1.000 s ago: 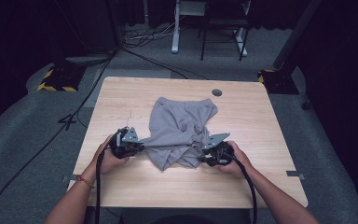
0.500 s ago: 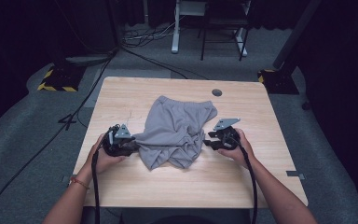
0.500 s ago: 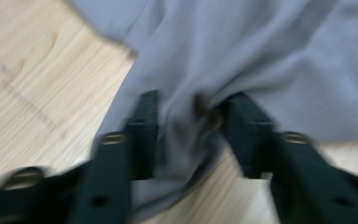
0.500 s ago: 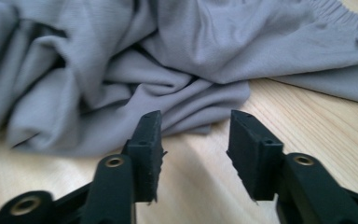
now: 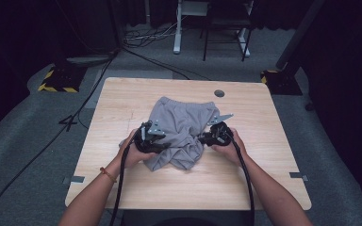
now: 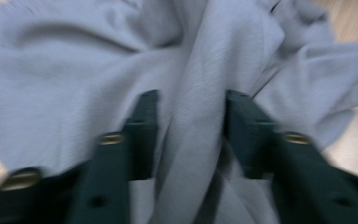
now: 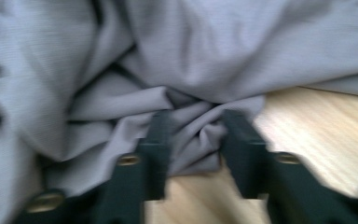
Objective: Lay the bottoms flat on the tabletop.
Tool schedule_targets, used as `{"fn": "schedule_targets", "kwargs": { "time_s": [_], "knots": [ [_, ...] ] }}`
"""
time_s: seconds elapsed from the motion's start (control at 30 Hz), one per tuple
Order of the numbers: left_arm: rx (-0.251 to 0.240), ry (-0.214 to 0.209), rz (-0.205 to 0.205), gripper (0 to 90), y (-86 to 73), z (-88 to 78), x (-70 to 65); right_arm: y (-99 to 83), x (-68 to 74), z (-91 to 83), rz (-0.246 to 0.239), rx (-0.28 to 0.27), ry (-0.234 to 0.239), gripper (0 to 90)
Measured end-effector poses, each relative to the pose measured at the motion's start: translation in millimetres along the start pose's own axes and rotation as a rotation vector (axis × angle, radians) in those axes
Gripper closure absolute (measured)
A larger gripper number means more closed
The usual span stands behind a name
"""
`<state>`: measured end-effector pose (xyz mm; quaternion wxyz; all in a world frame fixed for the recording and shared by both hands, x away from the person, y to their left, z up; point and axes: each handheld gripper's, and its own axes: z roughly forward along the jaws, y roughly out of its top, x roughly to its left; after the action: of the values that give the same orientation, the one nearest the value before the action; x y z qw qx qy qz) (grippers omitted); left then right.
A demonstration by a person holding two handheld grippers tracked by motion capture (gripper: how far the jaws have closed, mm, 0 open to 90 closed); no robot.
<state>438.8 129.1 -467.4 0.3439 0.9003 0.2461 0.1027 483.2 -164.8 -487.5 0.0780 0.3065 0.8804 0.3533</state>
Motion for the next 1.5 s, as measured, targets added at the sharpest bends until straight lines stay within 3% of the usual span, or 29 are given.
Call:
{"fn": "schedule_targets", "kwargs": {
  "time_s": [0.07, 0.1, 0.27, 0.4, 0.53, 0.6, 0.67, 0.73, 0.77, 0.83, 0.9, 0.97, 1.07, 1.1, 1.17, 1.23, 1.33, 1.43, 1.47, 1.5],
  "knots": [
    [0.01, -0.006, -0.01, 84.1, -3.0, 4.1, 5.1, -0.9, 2.9, -0.7, -0.006, -0.005, 0.007, 81.9],
    [0.008, -0.008, -0.019, 87.4, -5.0, 4.6, 7.6, -1.5, 3.8, -1.9, -0.018, -0.006, -0.007, 82.8],
    [-0.026, 0.018, -0.052, 88.2, -12.1, -9.9, 17.1, -7.5, 3.0, -23.3, -0.028, -0.023, -0.048, 83.7],
    [-0.034, 0.056, -0.066, 88.3, -18.4, -25.0, 24.2, -11.4, 2.4, -60.3, -0.045, -0.051, -0.103, 83.7],
    [-0.014, 0.086, -0.081, 88.3, -29.5, -34.8, 29.6, -21.9, -2.8, -97.0, -0.027, -0.049, -0.154, 83.7],
    [-0.014, 0.067, -0.099, 88.2, -36.5, -39.0, 31.8, -30.7, -5.6, -110.8, -0.005, -0.034, -0.154, 83.6],
    [0.004, 0.059, -0.091, 88.2, -40.0, -40.2, 29.3, -42.4, -7.1, -120.1, 0.031, -0.019, -0.128, 83.4],
    [0.014, 0.04, -0.084, 88.1, -42.8, -39.6, 24.0, -50.8, -4.0, -121.7, 0.035, 0.012, -0.092, 83.6],
    [0.02, 0.033, -0.081, 87.8, -44.4, -38.2, 20.5, -55.1, -1.2, -120.9, 0.029, 0.028, -0.093, 88.6],
    [0.018, 0.014, -0.077, 82.5, -48.2, -36.4, 14.5, -67.6, 6.5, -112.8, 0.005, 0.063, -0.063, 87.2],
    [0.015, -0.022, -0.061, 80.0, -51.4, -34.9, 8.1, -70.3, 8.2, -110.2, 0.0, 0.071, -0.063, 85.8],
    [0.002, -0.009, -0.047, 68.5, -51.2, -34.8, 1.9, -72.0, 10.5, -108.2, -0.027, 0.04, -0.065, 73.8],
    [-0.028, 0.002, -0.069, 48.4, -48.4, -38.1, -5.2, -68.1, 13.1, -110.0, -0.031, -0.016, -0.097, 60.1],
    [-0.049, -0.009, -0.075, 44.9, -47.6, -39.1, -6.2, -66.1, 14.4, -110.6, -0.034, -0.045, -0.096, 59.0],
    [-0.049, 0.012, -0.103, 34.8, -45.3, -35.7, -7.5, -60.7, 18.6, -109.0, -0.046, -0.077, -0.079, 54.5],
    [-0.017, 0.029, -0.109, 33.3, -43.1, -24.9, -7.1, -56.1, 24.7, -103.7, -0.076, -0.09, -0.041, 52.8],
    [-0.002, 0.009, -0.131, 33.4, -40.4, -10.1, -2.0, -46.3, 37.3, -83.6, -0.119, -0.061, -0.006, 50.2],
    [-0.019, -0.001, -0.175, 33.2, -36.6, 2.4, 6.9, -36.6, 39.5, -56.4, -0.119, -0.034, 0.017, 50.6],
    [-0.027, -0.014, -0.194, 33.2, -34.8, 6.3, 10.2, -36.6, 39.5, -56.4, -0.119, -0.034, 0.017, 50.6],
    [-0.031, -0.011, -0.189, 33.2, -33.6, 7.8, 11.7, -34.3, 37.5, -48.3, -0.115, -0.029, 0.021, 50.7]
  ]
}}
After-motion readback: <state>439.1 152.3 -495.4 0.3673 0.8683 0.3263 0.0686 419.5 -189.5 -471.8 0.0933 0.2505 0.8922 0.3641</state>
